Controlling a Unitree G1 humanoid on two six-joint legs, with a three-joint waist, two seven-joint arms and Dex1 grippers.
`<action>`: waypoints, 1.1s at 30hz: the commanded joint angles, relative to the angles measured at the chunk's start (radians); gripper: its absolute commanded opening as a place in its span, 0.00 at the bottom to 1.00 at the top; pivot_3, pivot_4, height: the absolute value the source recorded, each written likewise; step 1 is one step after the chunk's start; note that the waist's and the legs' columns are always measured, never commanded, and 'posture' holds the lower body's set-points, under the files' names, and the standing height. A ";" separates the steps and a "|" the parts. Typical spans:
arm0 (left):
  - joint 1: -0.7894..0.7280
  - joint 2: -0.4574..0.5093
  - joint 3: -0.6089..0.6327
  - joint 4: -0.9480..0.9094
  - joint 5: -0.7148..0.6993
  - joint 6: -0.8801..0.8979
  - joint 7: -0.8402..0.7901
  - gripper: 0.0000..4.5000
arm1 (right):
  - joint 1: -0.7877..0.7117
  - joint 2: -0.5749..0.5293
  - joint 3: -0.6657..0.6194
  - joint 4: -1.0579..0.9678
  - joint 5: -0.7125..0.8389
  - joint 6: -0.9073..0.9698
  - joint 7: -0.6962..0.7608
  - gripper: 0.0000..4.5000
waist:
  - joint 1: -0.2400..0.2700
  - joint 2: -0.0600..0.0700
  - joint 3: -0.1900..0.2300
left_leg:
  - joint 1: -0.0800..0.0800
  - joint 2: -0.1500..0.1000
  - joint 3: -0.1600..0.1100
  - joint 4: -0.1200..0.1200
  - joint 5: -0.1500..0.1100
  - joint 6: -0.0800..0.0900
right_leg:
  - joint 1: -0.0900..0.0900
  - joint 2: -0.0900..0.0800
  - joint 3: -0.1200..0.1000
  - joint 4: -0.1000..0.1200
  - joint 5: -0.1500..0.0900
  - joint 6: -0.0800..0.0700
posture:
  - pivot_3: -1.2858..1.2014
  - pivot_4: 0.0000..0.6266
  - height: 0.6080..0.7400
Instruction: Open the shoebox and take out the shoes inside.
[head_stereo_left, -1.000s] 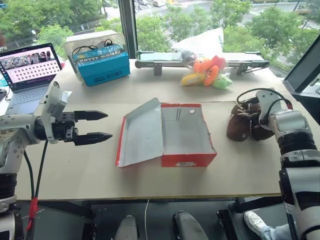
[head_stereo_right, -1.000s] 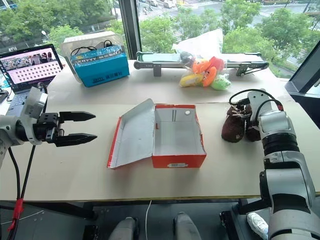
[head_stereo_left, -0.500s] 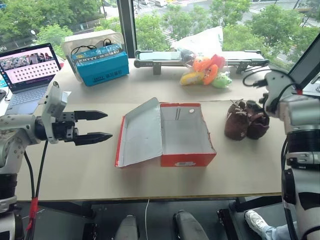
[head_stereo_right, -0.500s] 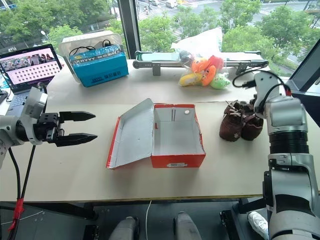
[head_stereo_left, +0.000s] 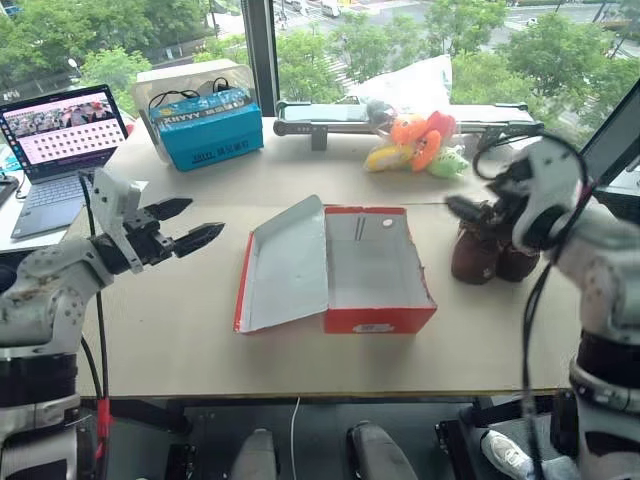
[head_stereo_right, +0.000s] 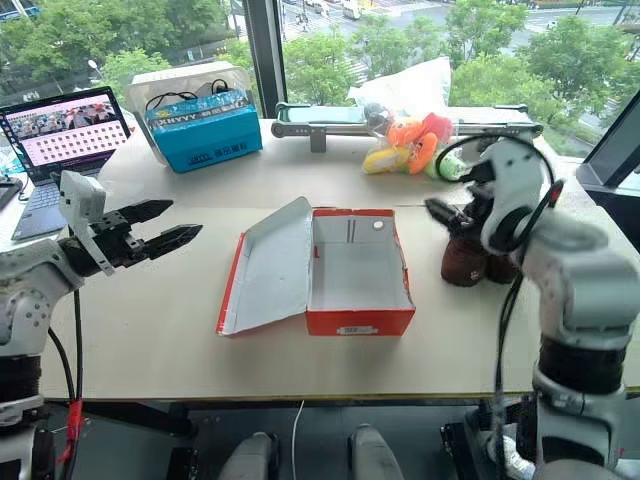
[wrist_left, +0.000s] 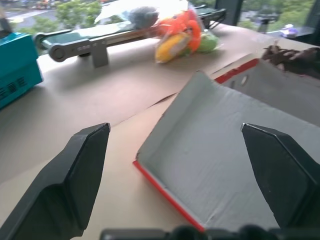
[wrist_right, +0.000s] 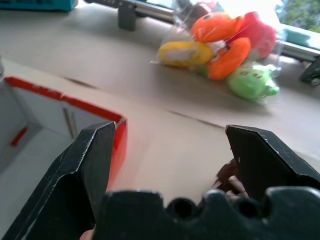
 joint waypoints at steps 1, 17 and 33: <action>0.125 -0.145 0.091 -0.065 0.098 -0.081 0.297 1.00 | 0.236 0.101 -0.058 -0.166 0.016 -0.046 -0.062 0.93 | 0.006 -0.001 -0.004 | 0.000 0.000 0.000 0.000 0.000 0.000 | 0.000 0.000 0.000 0.000 0.000 0.000 | 0.52 0.24 0.70; 0.234 -0.336 0.061 0.016 0.237 -0.258 0.524 1.00 | 0.396 0.256 -0.039 -0.083 -0.123 -0.344 -0.305 0.93 | 0.007 -0.007 -0.008 | 0.014 0.000 0.001 0.001 0.001 -0.003 | 0.015 -0.001 -0.001 -0.002 0.001 -0.002 | 0.52 0.24 0.70; 0.231 -0.367 0.054 0.030 0.215 -0.299 0.512 1.00 | 0.254 0.353 -0.251 -0.179 0.284 -0.194 -0.326 0.93 | 0.005 -0.007 -0.008 | 0.012 0.000 0.000 0.000 0.001 -0.003 | 0.013 -0.001 -0.001 -0.003 0.001 0.000 | 0.52 0.24 0.70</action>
